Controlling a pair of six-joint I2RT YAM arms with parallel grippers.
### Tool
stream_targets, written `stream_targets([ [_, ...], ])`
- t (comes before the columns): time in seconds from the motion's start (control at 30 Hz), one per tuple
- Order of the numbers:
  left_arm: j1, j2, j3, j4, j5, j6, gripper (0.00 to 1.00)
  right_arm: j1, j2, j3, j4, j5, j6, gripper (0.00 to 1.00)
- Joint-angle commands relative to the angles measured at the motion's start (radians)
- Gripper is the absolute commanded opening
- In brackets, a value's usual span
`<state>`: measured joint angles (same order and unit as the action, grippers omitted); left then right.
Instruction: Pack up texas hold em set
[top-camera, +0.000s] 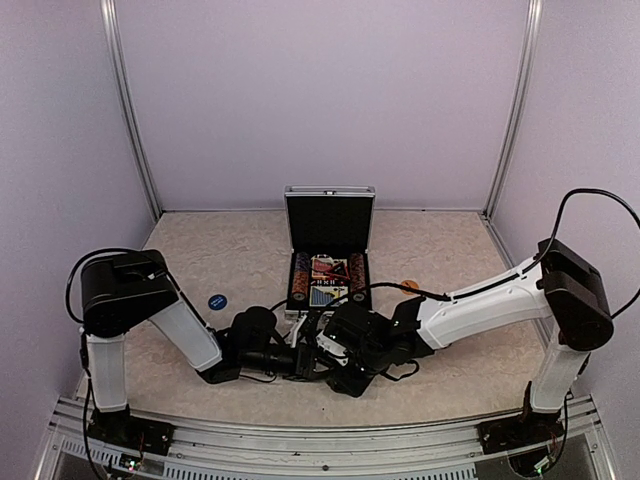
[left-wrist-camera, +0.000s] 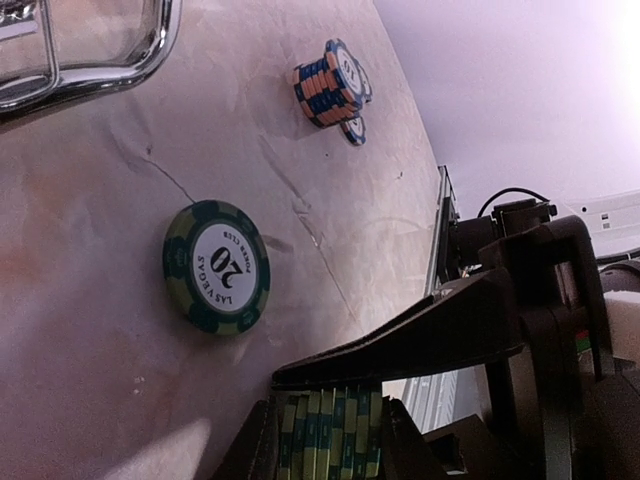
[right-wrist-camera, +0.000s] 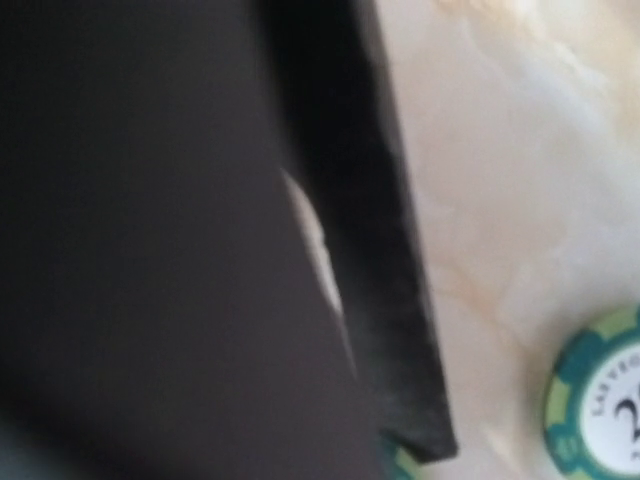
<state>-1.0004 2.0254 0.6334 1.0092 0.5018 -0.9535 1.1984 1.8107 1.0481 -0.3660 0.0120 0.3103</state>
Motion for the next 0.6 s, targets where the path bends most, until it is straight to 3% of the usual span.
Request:
stream_targets([
  [0.0, -0.025, -0.031, -0.004, -0.109, -0.157, -0.096, 0.0, 0.02, 0.05, 0.05, 0.107, 0.06, 0.076, 0.0],
  [0.43, -0.04, -0.041, -0.012, -0.145, -0.198, -0.098, 0.0, 0.072, 0.129, 0.096, 0.114, 0.084, 0.11, 0.07],
  [0.57, -0.04, -0.039, -0.014, -0.146, -0.201, -0.1, 0.0, 0.079, 0.137, 0.097, 0.133, 0.09, 0.122, 0.14],
])
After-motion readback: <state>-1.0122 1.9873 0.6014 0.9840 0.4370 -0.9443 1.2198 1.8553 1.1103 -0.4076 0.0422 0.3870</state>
